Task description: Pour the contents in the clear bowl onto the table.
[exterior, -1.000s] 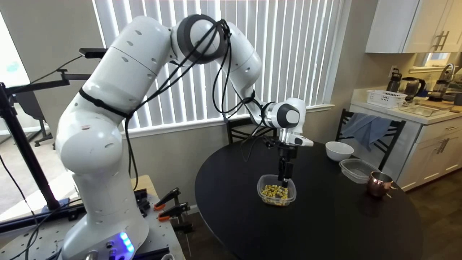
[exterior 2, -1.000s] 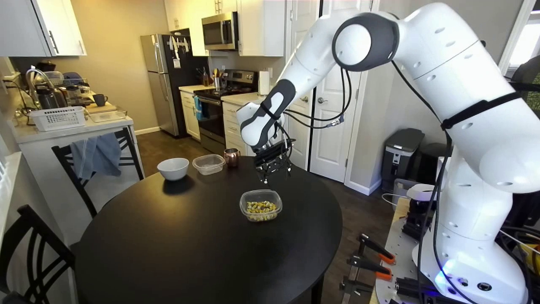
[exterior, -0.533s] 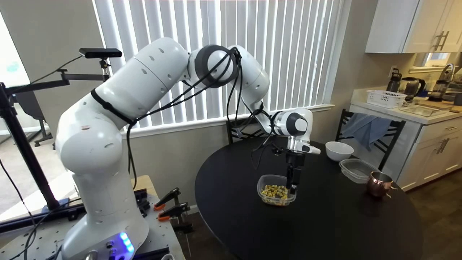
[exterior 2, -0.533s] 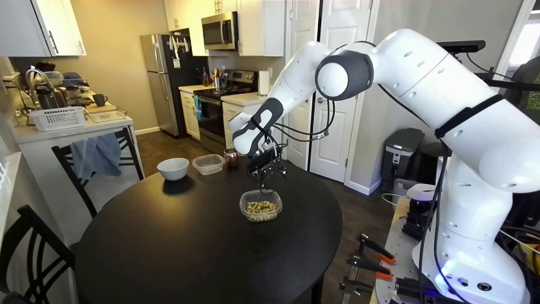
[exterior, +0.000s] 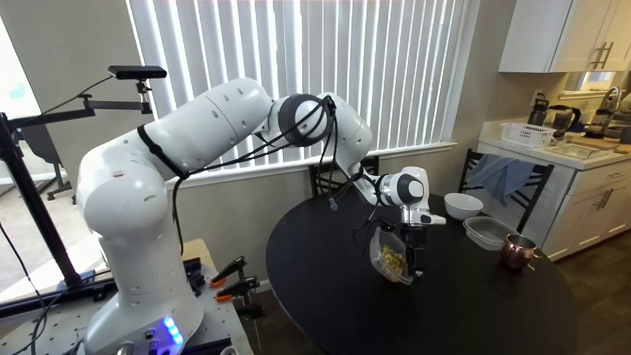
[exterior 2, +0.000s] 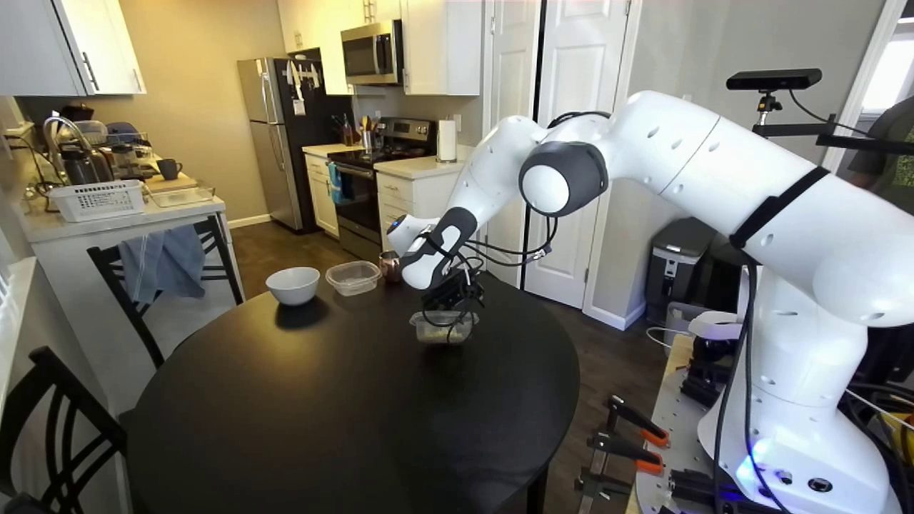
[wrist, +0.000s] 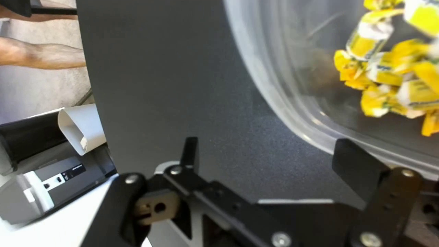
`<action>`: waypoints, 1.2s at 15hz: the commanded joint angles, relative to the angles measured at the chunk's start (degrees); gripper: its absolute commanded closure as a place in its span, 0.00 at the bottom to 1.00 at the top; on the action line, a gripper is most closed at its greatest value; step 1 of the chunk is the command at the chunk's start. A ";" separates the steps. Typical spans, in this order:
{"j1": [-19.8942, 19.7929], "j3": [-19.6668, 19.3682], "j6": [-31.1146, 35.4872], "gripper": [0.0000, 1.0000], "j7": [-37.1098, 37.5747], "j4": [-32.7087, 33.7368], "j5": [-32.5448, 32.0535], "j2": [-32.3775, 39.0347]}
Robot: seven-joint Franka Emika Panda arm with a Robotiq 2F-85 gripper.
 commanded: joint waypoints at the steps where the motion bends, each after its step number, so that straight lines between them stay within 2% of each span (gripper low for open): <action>1: 1.79 -0.57 3.40 0.00 -0.22 -3.60 -2.02 -1.98; 6: 3.39 0.00 7.61 0.00 -2.09 -10.62 -3.10 -7.19; 13: 3.83 -0.12 11.59 0.00 -2.73 -17.00 -3.53 -12.60; 15: 3.98 -0.18 11.68 0.00 -4.89 -18.11 -4.76 -13.70; 18: 3.84 -0.46 7.64 0.00 -12.63 -18.17 -8.52 -14.32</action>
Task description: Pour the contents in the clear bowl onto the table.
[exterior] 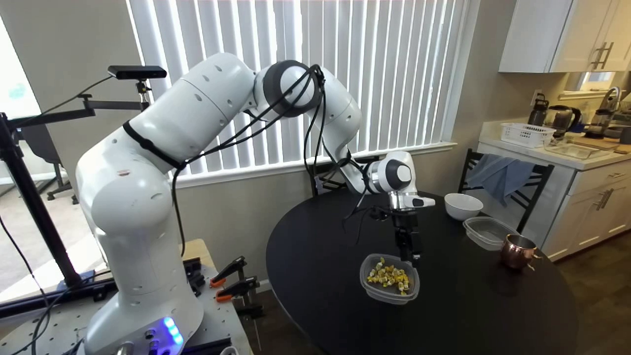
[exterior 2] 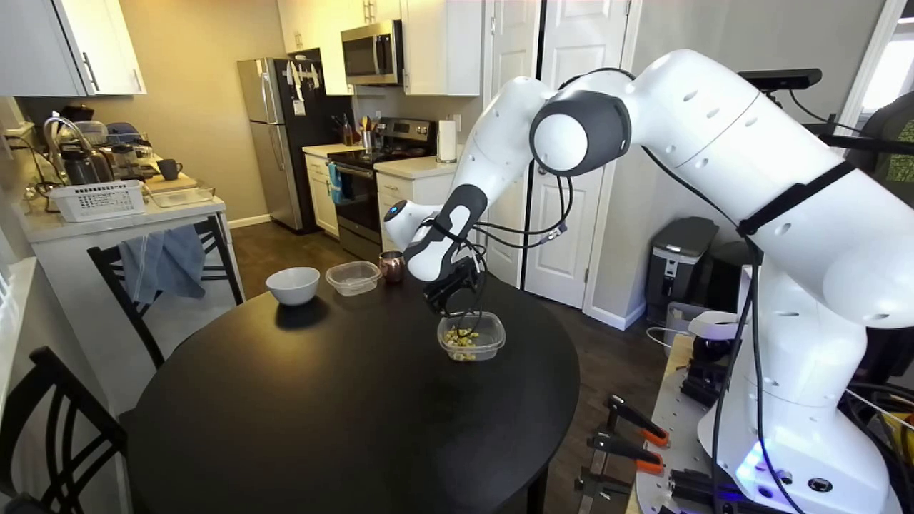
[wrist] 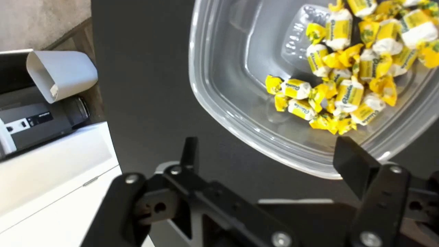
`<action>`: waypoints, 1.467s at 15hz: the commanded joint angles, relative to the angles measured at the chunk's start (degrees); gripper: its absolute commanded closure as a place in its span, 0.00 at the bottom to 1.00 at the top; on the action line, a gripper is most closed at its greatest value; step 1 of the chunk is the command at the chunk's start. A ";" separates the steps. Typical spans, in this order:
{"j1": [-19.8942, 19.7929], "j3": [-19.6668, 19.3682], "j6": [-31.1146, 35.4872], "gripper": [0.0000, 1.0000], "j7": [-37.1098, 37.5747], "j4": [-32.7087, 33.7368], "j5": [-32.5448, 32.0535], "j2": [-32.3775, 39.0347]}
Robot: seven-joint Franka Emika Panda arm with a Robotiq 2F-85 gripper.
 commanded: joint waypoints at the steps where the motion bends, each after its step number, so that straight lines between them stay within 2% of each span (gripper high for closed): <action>1: 0.09 -0.59 -2.26 0.00 -8.68 -3.47 -4.52 -3.11; 7: -0.90 -3.13 -2.74 0.00 -19.31 -3.34 -11.50 -2.76; 13: -3.40 -2.48 -6.00 0.00 -31.40 -4.43 -18.16 -1.46; 15: -4.21 -2.27 -2.61 0.00 -30.26 -8.58 -20.71 -4.11; 17: -5.84 -1.61 0.29 0.00 -27.92 -11.80 -20.07 -6.30; 20: -8.88 -0.43 3.92 0.00 -24.46 -14.09 -15.39 -7.23; 22: -10.84 0.51 5.58 0.00 -25.20 -16.64 -11.66 -9.11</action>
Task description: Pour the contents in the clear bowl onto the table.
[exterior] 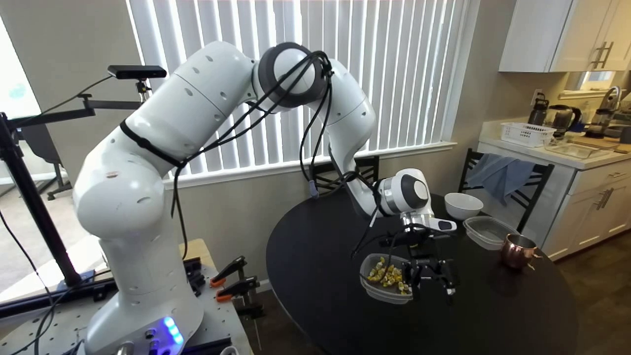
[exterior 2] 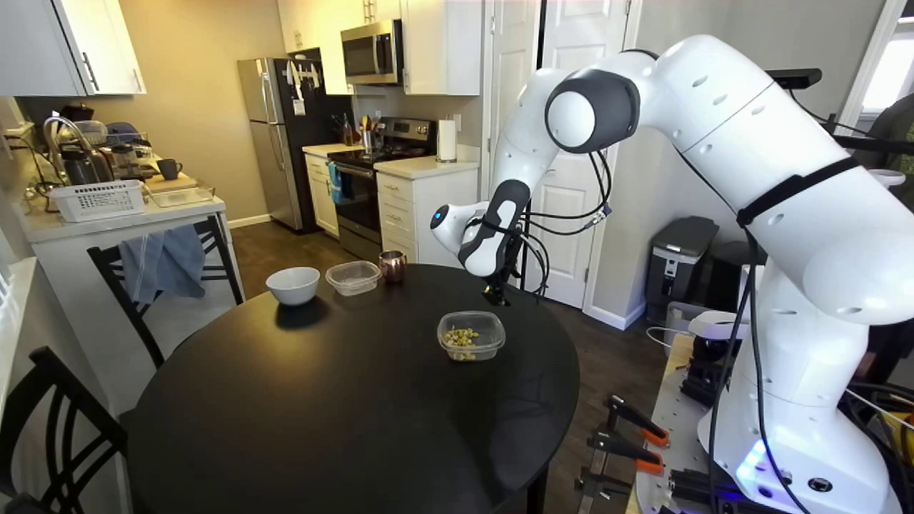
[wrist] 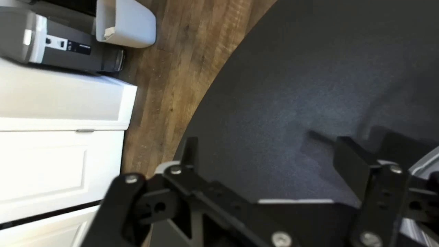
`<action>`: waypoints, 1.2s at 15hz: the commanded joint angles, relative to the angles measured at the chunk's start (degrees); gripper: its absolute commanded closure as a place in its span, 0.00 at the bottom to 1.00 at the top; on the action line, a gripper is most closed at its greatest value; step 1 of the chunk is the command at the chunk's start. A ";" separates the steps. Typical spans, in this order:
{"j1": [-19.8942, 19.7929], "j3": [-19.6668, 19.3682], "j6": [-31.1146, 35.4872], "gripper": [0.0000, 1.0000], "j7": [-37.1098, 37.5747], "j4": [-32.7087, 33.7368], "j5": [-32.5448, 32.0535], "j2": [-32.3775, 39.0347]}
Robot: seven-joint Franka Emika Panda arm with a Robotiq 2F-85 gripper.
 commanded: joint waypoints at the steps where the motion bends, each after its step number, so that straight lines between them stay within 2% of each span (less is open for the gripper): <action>1: -4.03 2.58 4.19 0.00 -0.15 -7.13 6.28 -5.76; 8: -8.72 5.97 13.48 0.00 -5.32 -17.40 20.02 -15.00; 12: -8.78 7.44 21.37 0.00 -1.78 -16.30 28.02 -11.17; 15: -8.10 7.71 23.58 0.00 -1.22 -14.80 32.21 -8.63; 18: -7.36 7.33 22.67 0.00 -0.70 -13.64 34.70 -7.34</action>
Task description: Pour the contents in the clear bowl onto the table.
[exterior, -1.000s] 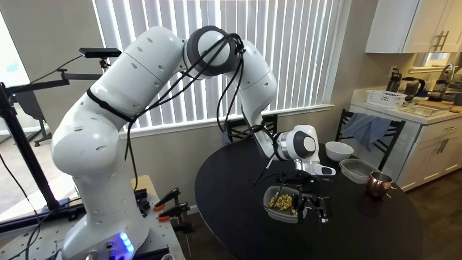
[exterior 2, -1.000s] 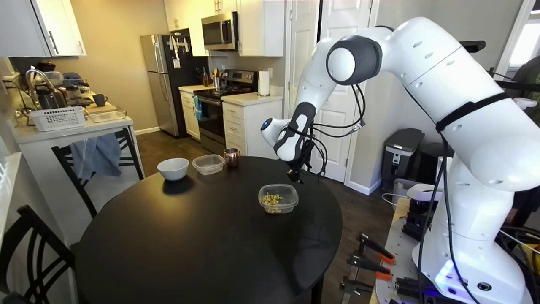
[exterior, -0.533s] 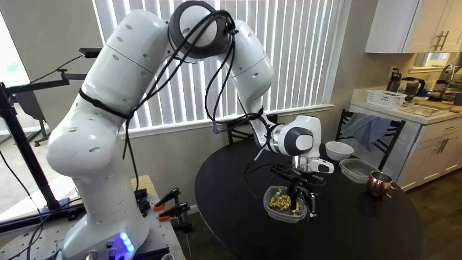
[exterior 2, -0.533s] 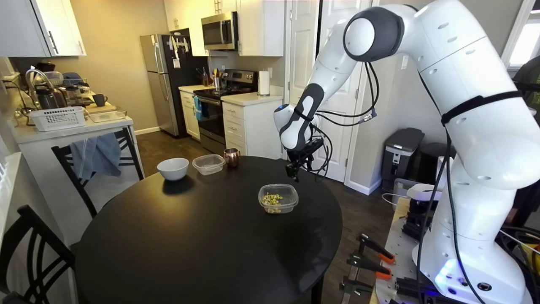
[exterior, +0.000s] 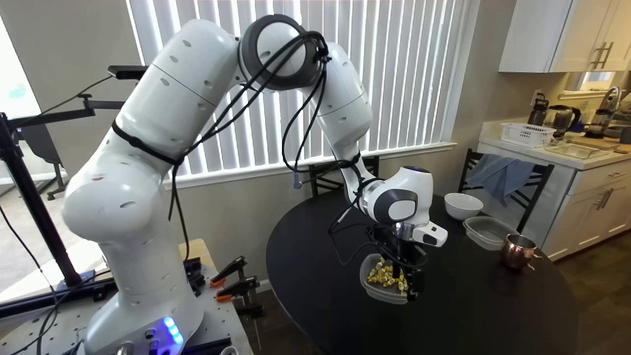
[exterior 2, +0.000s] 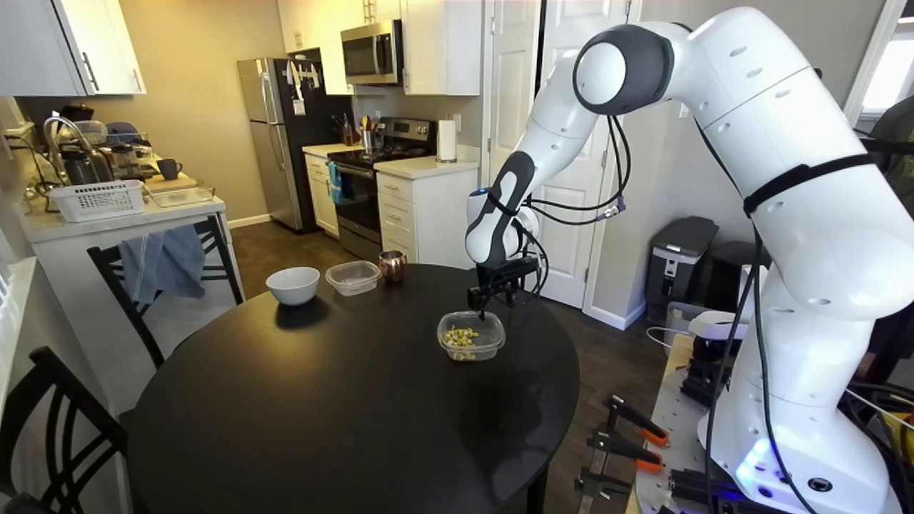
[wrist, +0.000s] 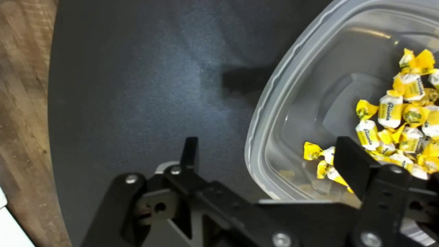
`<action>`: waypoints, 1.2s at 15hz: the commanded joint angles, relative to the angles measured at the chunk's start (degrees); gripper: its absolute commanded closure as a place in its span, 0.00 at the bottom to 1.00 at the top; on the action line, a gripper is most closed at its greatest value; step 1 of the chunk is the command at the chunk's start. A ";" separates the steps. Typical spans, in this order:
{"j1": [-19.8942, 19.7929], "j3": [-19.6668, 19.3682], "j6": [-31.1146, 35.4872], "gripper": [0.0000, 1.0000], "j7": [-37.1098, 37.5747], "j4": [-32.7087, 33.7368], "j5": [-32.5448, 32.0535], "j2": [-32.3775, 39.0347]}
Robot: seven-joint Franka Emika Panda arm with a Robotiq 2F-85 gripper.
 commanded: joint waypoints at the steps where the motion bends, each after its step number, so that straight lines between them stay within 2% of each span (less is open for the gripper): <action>1: 1.04 -0.86 0.24 0.00 1.52 1.66 3.03 1.73; 3: 1.57 -1.72 0.17 0.03 2.37 2.74 3.07 2.65; 4: 2.03 -2.40 0.38 0.18 2.95 3.42 2.67 3.27; 5: 2.27 -2.86 0.28 0.27 3.45 4.10 2.50 3.86; 6: 2.60 -3.45 0.20 0.30 3.96 4.87 2.29 4.55; 16: 5.66 -7.59 -1.29 0.97 7.63 11.61 1.45 11.46; 17: 5.81 -7.76 -1.27 0.98 7.50 11.56 1.48 11.54; 18: 5.67 -7.64 -1.37 0.95 7.19 11.52 1.70 11.28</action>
